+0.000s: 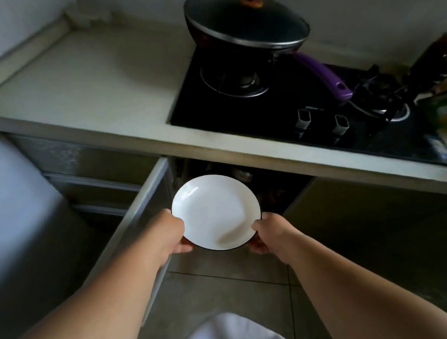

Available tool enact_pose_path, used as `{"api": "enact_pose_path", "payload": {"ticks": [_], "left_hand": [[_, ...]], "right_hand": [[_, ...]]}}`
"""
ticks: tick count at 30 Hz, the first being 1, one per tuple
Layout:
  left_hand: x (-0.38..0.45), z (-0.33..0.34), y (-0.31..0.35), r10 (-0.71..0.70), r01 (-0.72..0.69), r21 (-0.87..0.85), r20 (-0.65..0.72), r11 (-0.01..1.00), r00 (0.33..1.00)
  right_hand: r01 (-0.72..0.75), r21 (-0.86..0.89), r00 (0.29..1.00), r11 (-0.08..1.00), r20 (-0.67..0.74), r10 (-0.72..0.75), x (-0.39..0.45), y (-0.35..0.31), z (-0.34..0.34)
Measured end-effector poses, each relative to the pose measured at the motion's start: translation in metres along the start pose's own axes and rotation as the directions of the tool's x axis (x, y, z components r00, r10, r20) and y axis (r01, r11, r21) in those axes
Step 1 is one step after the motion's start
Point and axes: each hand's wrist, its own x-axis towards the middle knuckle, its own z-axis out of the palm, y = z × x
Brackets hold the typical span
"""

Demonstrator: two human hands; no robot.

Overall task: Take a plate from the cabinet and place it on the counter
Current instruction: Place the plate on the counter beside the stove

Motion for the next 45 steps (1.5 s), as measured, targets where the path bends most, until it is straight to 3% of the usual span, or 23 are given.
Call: {"api": "enact_pose_path", "payload": {"ticks": [11, 22, 30, 45], "left_hand": [[-0.032, -0.134, 0.058, 0.179, -0.185, -0.153, -0.050, 0.971, 0.982], [0.046, -0.184, 0.138, 0.186, -0.254, -0.289, -0.243, 0.923, 0.952], [0.117, -0.181, 0.182, 0.104, -0.225, -0.420, -0.291, 0.879, 0.951], [0.161, -0.173, 0.200, 0.092, -0.251, -0.444, -0.348, 0.860, 0.933]], "right_hand": [[0.220, -0.045, 0.975, 0.974, -0.035, -0.222, -0.062, -0.114, 0.074], [0.401, -0.192, 0.910, 0.896, -0.034, -0.414, 0.020, -0.245, 0.106], [0.431, -0.266, 0.901, 0.862, 0.082, -0.426, 0.099, -0.309, 0.108], [0.381, -0.128, 0.923, 0.915, 0.112, -0.369, 0.162, -0.330, 0.123]]}}
